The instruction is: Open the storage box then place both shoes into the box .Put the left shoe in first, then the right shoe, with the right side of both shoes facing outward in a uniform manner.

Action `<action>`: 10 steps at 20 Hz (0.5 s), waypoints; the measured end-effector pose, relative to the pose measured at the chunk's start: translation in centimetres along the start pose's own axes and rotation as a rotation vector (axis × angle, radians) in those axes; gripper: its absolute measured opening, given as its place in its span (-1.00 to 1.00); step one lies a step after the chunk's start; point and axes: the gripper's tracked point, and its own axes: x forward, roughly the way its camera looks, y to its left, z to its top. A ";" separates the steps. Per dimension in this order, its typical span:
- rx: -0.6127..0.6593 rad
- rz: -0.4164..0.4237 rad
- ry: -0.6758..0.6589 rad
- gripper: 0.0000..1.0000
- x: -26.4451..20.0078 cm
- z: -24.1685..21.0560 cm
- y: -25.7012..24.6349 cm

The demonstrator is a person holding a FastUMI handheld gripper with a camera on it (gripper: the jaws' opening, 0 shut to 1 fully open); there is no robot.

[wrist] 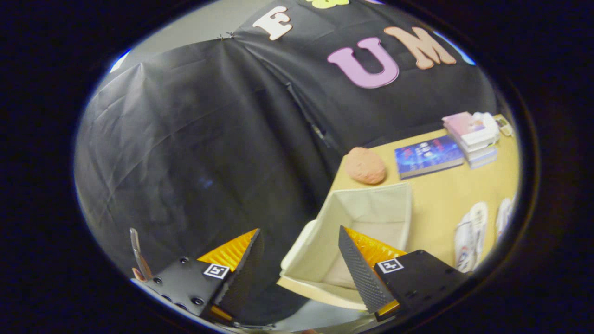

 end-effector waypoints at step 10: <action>-0.200 -0.463 0.125 0.99 -12.6 -4.8 -24.0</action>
